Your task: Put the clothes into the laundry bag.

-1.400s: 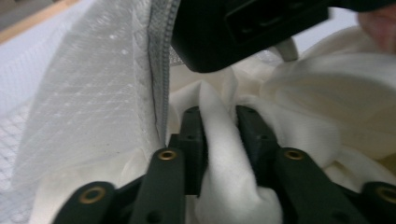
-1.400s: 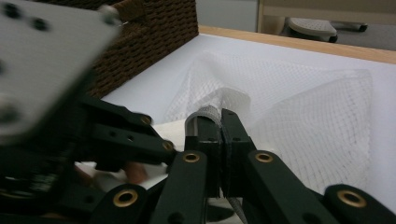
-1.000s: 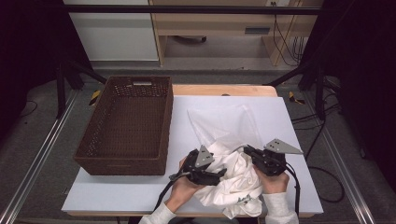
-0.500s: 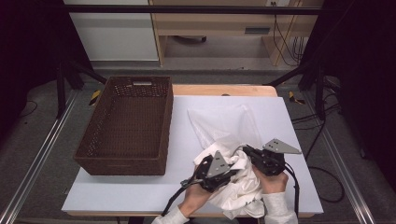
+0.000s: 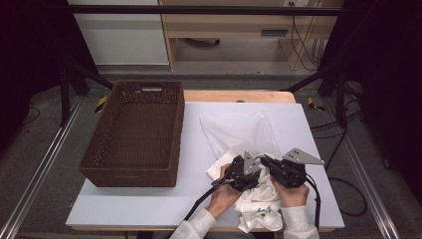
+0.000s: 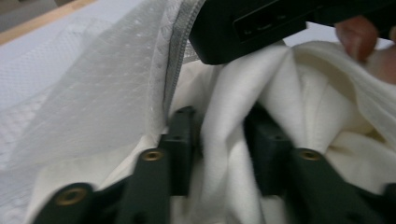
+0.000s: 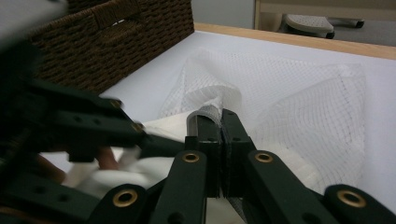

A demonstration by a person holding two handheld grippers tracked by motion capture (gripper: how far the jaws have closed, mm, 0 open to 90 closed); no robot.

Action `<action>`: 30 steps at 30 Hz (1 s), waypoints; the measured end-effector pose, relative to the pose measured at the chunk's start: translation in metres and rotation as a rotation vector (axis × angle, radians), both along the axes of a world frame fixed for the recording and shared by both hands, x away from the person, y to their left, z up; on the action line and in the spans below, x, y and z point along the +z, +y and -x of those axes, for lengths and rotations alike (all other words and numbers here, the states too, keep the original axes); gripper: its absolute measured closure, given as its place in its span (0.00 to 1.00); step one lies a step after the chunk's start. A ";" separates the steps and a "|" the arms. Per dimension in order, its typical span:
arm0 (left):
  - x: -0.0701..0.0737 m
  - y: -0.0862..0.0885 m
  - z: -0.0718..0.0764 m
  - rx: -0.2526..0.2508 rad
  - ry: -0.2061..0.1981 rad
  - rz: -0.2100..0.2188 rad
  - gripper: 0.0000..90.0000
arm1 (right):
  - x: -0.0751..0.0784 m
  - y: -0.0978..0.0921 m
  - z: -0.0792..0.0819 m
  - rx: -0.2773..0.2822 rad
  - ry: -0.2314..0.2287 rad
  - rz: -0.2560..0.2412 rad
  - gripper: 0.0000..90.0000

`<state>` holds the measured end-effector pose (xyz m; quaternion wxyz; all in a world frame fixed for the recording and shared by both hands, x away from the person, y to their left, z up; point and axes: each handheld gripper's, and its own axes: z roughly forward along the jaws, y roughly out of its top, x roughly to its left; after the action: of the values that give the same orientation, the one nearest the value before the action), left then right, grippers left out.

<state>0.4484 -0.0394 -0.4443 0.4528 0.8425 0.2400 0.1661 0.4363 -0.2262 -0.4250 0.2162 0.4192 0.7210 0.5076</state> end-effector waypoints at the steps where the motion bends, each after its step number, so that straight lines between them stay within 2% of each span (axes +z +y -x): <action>1: 0.003 0.009 0.001 -0.006 0.009 0.019 0.47 | 0.000 0.000 0.000 0.000 -0.004 0.005 0.99; 2: 0.006 0.019 0.002 -0.012 0.017 0.040 0.37 | -0.001 -0.001 0.000 -0.001 -0.007 0.009 0.99; 4: 0.011 0.042 0.004 -0.018 0.023 0.062 0.28 | -0.001 -0.001 0.000 -0.001 -0.002 0.005 0.99; 6: 0.013 0.062 0.003 0.003 0.018 0.059 0.24 | -0.001 0.000 0.000 -0.004 -0.002 0.017 0.99; 8: 0.008 0.075 -0.004 0.016 0.043 0.050 0.22 | -0.002 0.001 -0.001 0.002 -0.002 0.017 0.99; 11: -0.012 0.078 -0.017 0.013 0.145 0.049 0.19 | -0.003 0.005 -0.001 0.005 0.002 0.032 0.99; 12: -0.018 0.075 -0.020 0.002 0.175 0.052 0.19 | -0.003 0.006 -0.001 0.004 0.003 0.037 0.99; 13: -0.026 0.069 -0.021 -0.021 0.211 0.035 0.20 | -0.004 0.006 -0.001 0.006 0.001 0.040 0.99; 14: -0.029 0.065 -0.021 -0.038 0.223 0.024 0.22 | -0.004 0.006 -0.002 0.006 0.003 0.042 0.99; 17: -0.030 0.059 -0.015 -0.049 0.221 0.026 0.41 | -0.005 0.005 -0.002 0.000 0.006 0.046 0.99; 19: -0.025 0.061 -0.009 -0.050 0.209 0.052 0.59 | -0.005 0.005 -0.002 -0.006 0.006 0.044 0.99; 21: -0.018 0.062 0.001 -0.044 0.171 0.059 0.70 | -0.004 0.005 -0.002 -0.005 0.004 0.039 0.99; 23: -0.007 0.061 0.013 -0.046 0.117 0.057 0.73 | -0.004 0.006 -0.002 -0.006 0.002 0.036 0.99; 25: 0.005 0.060 0.024 -0.068 0.071 0.072 0.73 | -0.004 0.006 -0.002 -0.007 0.001 0.029 0.99; 28: 0.024 0.054 0.039 -0.092 0.020 0.103 0.72 | -0.004 0.006 -0.001 -0.003 0.003 0.019 0.99; 30: 0.031 0.046 0.045 -0.104 0.002 0.116 0.70 | -0.003 0.005 -0.002 0.003 0.002 0.004 0.99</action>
<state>0.4035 0.0065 -0.4137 0.5087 0.8262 0.2057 0.1274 0.4380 -0.2215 -0.4281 0.2155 0.4184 0.7227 0.5062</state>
